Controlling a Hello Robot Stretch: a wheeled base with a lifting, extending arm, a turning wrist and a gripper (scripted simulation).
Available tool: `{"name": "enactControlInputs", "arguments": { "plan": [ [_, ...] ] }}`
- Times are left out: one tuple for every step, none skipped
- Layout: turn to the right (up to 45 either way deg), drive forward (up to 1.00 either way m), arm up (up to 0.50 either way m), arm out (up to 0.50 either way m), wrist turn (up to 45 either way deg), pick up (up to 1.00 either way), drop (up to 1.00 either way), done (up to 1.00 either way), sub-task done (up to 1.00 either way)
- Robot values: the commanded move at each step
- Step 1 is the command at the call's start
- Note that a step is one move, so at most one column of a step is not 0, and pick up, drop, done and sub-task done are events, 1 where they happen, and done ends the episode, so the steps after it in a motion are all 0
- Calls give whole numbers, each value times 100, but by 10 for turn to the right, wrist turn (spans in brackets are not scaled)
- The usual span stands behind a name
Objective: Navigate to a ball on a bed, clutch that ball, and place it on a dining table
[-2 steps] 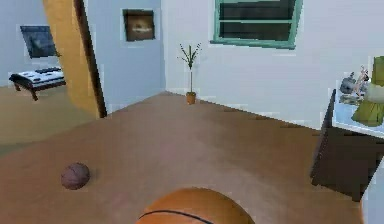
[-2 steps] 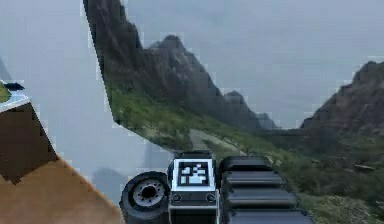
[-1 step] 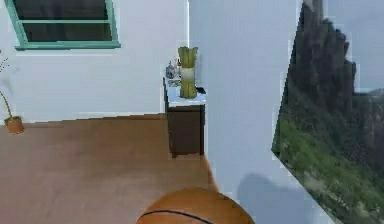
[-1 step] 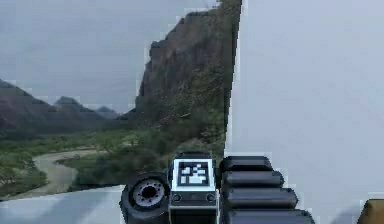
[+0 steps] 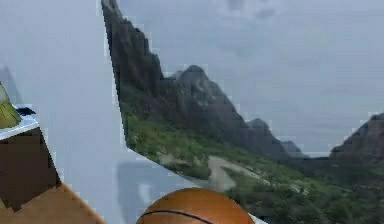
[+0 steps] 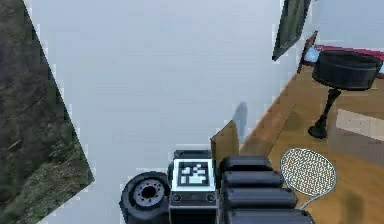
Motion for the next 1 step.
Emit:
{"name": "enactControlInputs", "arguments": {
  "plan": [
    [390,0,0,0,0,0,0,0,0]
  ]
}}
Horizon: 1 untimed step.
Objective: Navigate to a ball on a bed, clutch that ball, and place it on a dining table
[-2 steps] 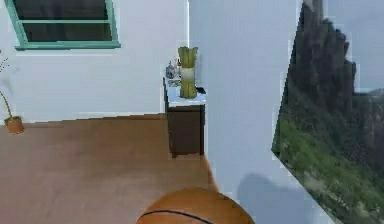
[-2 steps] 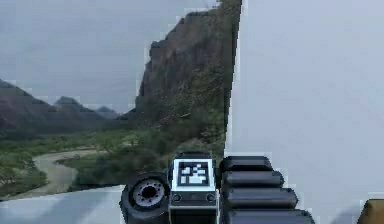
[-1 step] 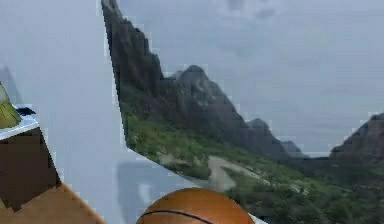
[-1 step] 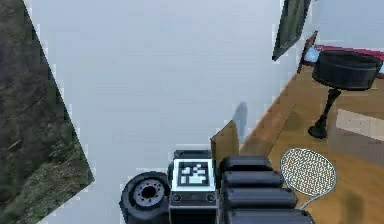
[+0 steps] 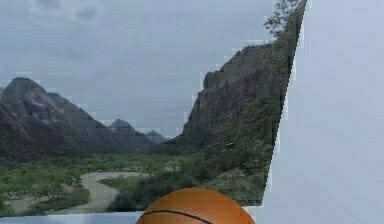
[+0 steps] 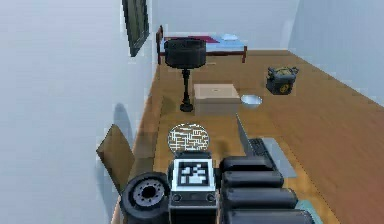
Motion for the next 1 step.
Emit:
{"name": "enactControlInputs", "arguments": {
  "plan": [
    [0,0,0,48,0,0,0,0,0]
  ]
}}
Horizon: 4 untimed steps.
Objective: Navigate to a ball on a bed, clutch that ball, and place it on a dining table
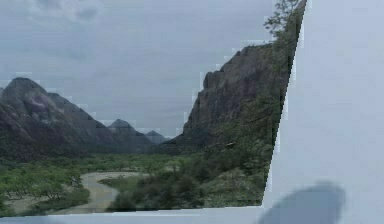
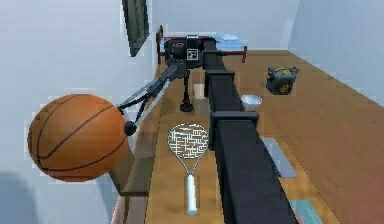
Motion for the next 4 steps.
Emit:
{"name": "enactControlInputs", "arguments": {
  "plan": [
    [0,0,0,0,450,0,0,0,0],
    [0,0,0,0,450,0,0,0,0],
    [0,0,0,0,450,0,0,0,0],
    [0,0,0,0,210,0,0,0,0]
  ]
}}
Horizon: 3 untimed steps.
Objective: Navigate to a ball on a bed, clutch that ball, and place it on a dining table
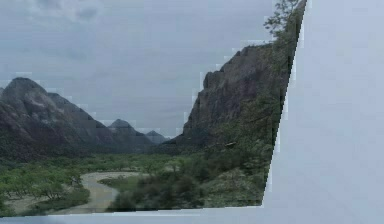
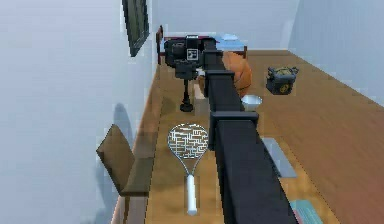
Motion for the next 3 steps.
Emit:
{"name": "enactControlInputs", "arguments": {
  "plan": [
    [0,0,-14,0,0,0,0,0,0],
    [0,0,-32,0,0,0,0,0,0],
    [0,0,0,0,0,0,100,0,0]
  ]
}}
